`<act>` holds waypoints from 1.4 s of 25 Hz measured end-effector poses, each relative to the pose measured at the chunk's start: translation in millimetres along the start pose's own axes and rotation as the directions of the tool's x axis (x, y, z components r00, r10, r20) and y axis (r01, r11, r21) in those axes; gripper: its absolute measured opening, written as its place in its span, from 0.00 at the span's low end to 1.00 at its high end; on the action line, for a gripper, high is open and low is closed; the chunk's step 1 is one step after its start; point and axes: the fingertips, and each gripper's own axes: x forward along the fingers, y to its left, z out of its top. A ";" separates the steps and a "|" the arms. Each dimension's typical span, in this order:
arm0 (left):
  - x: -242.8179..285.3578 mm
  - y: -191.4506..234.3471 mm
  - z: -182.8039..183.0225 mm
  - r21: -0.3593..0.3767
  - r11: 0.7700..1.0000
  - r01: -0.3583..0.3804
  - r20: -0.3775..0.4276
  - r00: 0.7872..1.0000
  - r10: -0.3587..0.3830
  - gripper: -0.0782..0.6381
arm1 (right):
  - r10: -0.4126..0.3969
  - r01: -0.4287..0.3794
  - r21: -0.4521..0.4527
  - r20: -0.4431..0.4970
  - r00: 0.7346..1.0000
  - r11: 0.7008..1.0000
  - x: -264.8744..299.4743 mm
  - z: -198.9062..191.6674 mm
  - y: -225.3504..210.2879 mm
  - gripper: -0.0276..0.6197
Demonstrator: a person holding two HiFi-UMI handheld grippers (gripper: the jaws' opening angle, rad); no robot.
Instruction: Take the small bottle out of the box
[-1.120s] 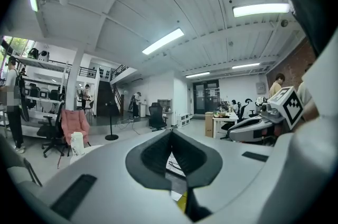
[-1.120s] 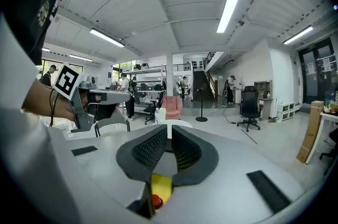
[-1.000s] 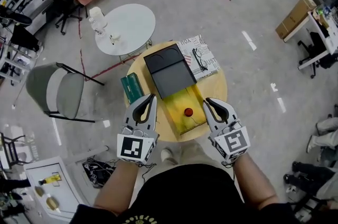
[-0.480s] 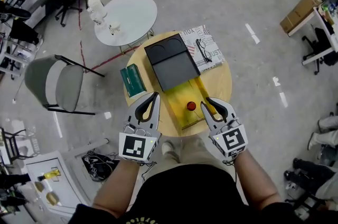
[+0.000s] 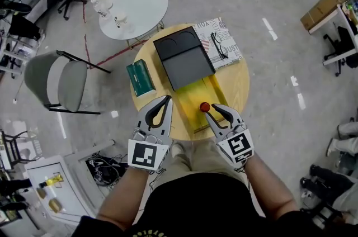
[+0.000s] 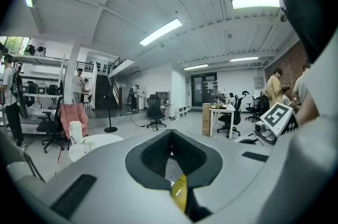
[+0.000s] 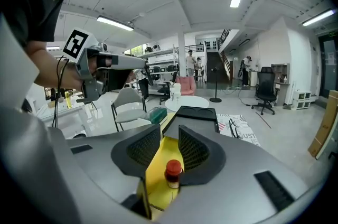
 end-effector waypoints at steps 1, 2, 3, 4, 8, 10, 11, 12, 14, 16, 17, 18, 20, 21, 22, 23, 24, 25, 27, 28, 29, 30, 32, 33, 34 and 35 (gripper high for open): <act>0.0 0.2 -1.1 -0.004 1.000 -0.001 0.005 1.000 0.001 0.13 | 0.000 0.000 0.009 -0.007 1.000 1.000 2.0 -2.3 -0.6 0.23; -0.2 1.0 -2.6 -0.005 1.000 -0.004 0.005 1.000 0.004 0.13 | 0.001 -0.001 0.014 -0.013 1.000 1.000 4.1 -4.9 -1.3 0.24; -0.6 2.2 -4.2 -0.005 1.000 -0.007 0.003 1.000 0.007 0.13 | 0.002 -0.002 0.017 -0.019 1.000 1.000 6.2 -7.9 -2.0 0.24; -0.8 3.5 -5.6 -0.003 1.000 -0.011 0.000 1.000 0.011 0.13 | 0.004 -0.004 0.017 -0.024 1.000 1.000 8.3 -11.2 -2.5 0.25; 0.0 9.0 -11.2 -0.005 1.000 -0.026 -0.010 1.000 0.026 0.13 | 0.014 -0.013 0.022 -0.052 0.999 1.000 17.5 -27.6 -4.4 0.27; 0.8 11.7 -14.0 -0.004 0.999 -0.032 -0.015 0.999 0.031 0.13 | 0.015 -0.013 0.026 -0.068 0.998 1.000 23.0 -36.7 -5.9 0.28; 1.0 12.4 -15.0 -0.004 0.999 -0.033 -0.016 0.999 0.033 0.13 | 0.016 -0.014 0.029 -0.076 0.997 0.999 25.6 -41.1 -6.4 0.29; 0.9 12.7 -15.8 -0.003 0.999 -0.034 -0.017 0.999 0.033 0.13 | 0.018 -0.016 0.032 -0.083 0.996 0.999 28.1 -45.3 -6.5 0.29; -0.2 12.9 -17.3 -0.004 0.999 -0.035 -0.019 0.999 0.035 0.13 | 0.024 -0.021 0.035 -0.095 0.995 0.999 32.8 -52.7 -6.0 0.29; -2.2 13.4 -18.9 -0.009 0.999 -0.038 -0.024 0.999 0.038 0.13 | 0.028 -0.025 0.035 -0.108 0.994 0.999 37.2 -58.9 -5.3 0.29; -3.2 13.9 -19.6 -0.011 0.999 -0.040 -0.027 0.999 0.040 0.13 | 0.030 -0.026 0.034 -0.113 0.993 0.999 39.2 -61.6 -5.3 0.29; -4.0 14.4 -20.4 -0.011 0.999 -0.042 -0.029 0.999 0.041 0.13 | 0.031 -0.028 0.033 -0.118 0.992 0.999 41.4 -63.8 -5.4 0.29; -4.9 15.8 -22.3 -0.010 0.999 -0.044 -0.034 0.998 0.043 0.13 | 0.033 -0.029 0.030 -0.126 0.992 0.999 45.6 -67.8 -5.4 0.29; -5.2 16.6 -23.4 -0.010 0.999 -0.045 -0.037 0.998 0.044 0.13 | 0.031 -0.028 0.028 -0.127 0.991 0.999 47.3 -69.5 -5.5 0.30; -5.6 17.3 -24.4 -0.010 0.999 -0.046 -0.040 0.998 0.045 0.13 | 0.027 -0.025 0.025 -0.128 0.991 0.999 48.6 -70.9 -6.0 0.30; -6.1 17.8 -24.9 -0.011 0.999 -0.047 -0.042 0.998 0.046 0.13 | 0.024 -0.021 0.021 -0.131 0.991 1.000 49.8 -72.5 -6.5 0.30; -6.6 18.2 -24.8 -0.010 0.999 -0.048 -0.042 0.998 0.047 0.13 | 0.021 -0.019 0.017 -0.138 0.990 1.000 51.0 -74.8 -7.0 0.30; -7.3 18.6 -24.4 -0.010 0.999 -0.048 -0.041 0.998 0.048 0.13 | 0.019 -0.017 0.014 -0.148 0.989 1.000 52.2 -77.6 -7.2 0.30; -8.9 19.0 -24.2 -0.010 0.999 -0.048 -0.039 0.998 0.048 0.13 | 0.013 -0.012 0.007 -0.165 0.986 1.000 54.3 -83.7 -7.0 0.30; -9.6 19.0 -24.9 -0.009 0.999 -0.047 -0.042 0.998 0.047 0.13 | 0.007 -0.006 0.003 -0.171 0.985 1.000 55.3 -86.7 -7.1 0.30; -10.1 18.9 -25.8 -0.007 0.999 -0.046 -0.045 0.998 0.045 0.13 | -0.001 0.001 -0.003 -0.177 0.984 1.000 56.3 -89.5 -7.5 0.30; -10.5 18.8 -26.5 -0.006 0.999 -0.045 -0.048 0.998 0.045 0.13 | -0.010 0.009 -0.009 -0.181 0.983 1.000 57.4 -92.0 -8.3 0.30; -11.7 19.1 -26.5 -0.007 0.999 -0.046 -0.051 0.998 0.045 0.13 | -0.024 0.022 -0.016 -0.182 0.983 1.000 59.1 -94.8 -9.7 0.29; -12.6 19.6 -25.9 -0.007 0.999 -0.046 -0.051 0.998 0.046 0.13 | -0.030 0.027 -0.019 -0.179 0.983 0.999 59.5 -95.3 -10.1 0.29; -13.6 20.3 -25.3 -0.005 0.999 -0.046 -0.051 0.998 0.046 0.13 | -0.035 0.031 -0.025 -0.178 0.983 0.999 59.4 -95.5 -10.1 0.28; -14.8 21.2 -24.8 -0.005 0.999 -0.047 -0.051 0.998 0.047 0.13 | -0.039 0.033 -0.033 -0.179 0.983 0.999 59.0 -95.5 -9.7 0.28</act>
